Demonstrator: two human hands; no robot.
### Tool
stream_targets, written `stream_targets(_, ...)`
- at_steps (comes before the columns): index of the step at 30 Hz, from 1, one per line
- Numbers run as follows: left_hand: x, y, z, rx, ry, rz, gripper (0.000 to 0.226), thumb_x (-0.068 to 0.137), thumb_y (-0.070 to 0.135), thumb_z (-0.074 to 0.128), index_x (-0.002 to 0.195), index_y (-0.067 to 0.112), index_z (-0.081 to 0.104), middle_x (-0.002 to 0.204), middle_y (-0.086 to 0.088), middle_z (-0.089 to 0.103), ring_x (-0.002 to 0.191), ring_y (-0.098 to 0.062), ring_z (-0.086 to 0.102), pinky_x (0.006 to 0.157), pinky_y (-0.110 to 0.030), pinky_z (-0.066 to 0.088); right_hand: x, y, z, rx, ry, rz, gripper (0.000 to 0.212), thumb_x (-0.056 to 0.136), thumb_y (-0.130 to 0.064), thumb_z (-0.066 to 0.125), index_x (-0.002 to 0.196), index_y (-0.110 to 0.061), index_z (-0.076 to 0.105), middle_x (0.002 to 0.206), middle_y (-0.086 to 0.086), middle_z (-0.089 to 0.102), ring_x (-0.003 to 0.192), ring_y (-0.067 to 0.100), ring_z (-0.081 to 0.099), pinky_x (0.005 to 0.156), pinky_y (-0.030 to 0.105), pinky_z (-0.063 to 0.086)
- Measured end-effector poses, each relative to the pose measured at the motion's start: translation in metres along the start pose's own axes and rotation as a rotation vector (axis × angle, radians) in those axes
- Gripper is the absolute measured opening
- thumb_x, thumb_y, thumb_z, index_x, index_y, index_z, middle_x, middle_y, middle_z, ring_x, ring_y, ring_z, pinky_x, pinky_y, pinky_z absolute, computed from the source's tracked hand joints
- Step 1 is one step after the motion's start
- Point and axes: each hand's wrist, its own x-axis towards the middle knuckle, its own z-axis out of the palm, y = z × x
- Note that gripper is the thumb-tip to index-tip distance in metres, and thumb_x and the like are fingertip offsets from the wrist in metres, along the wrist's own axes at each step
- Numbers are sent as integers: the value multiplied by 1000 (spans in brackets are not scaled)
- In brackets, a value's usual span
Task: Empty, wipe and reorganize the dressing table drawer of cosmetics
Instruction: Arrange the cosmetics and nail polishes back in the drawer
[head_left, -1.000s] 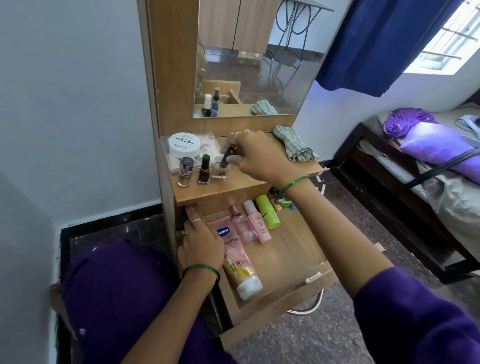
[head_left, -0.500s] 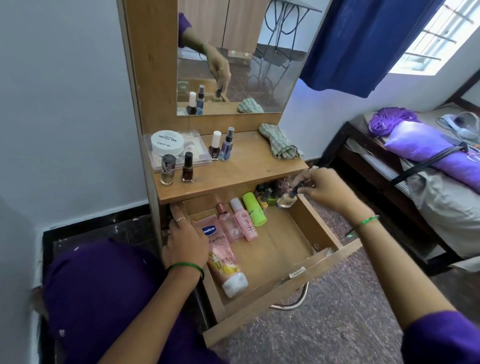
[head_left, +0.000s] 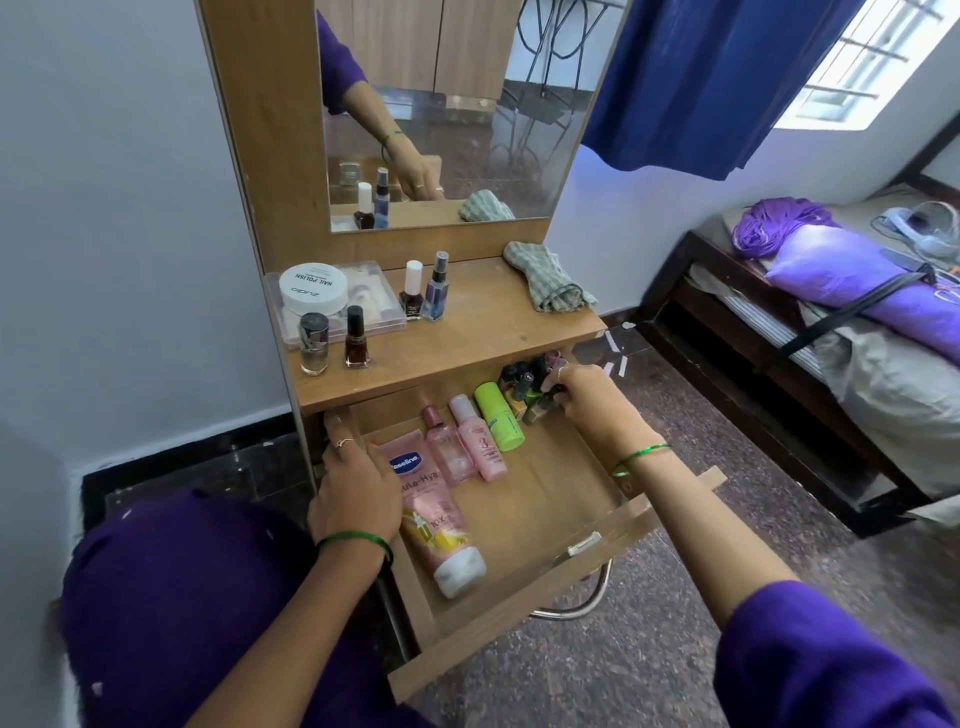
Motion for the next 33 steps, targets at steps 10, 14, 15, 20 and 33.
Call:
stream_targets(10,0,1,1,-12,13,-12,45,98,30,34,138,15,21,118,-16,55,91,-33,62,70,-46,53,-33,-29,14,655,434,511,26,78,4,58,103,-6,59,91,9,65,79,17,60,72,14,48)
stream_targets(14,-1,1,-1,-25,5,-16,50,98,30,34,142,20,14,123,-16,54,97,-36,61,73,-46,51,-19,-51,21,1501,333,957,27,83,14,49,109,13,55,103,16,58,103,27,57,94,36,50)
stream_targets(15,-2,1,-1,-28,-3,-17,51,98,30,34,143,21,13,125,-17,53,100,-37,60,74,-46,50,-13,-56,22,1607,338,1021,23,84,16,45,104,12,55,94,14,53,98,24,55,96,35,48)
stream_targets(20,-4,4,-3,-20,-11,-11,52,98,27,34,145,17,13,127,-18,52,102,-37,59,71,-42,44,1,-74,29,1742,447,1168,26,87,14,33,76,-4,46,77,9,39,60,15,35,88,26,50)
stream_targets(33,-2,3,0,-22,-1,-16,52,98,29,34,144,19,12,126,-16,53,101,-35,60,69,-40,43,-3,-76,29,1732,488,1192,32,92,6,28,69,-12,42,67,3,39,48,9,23,23,11,18)
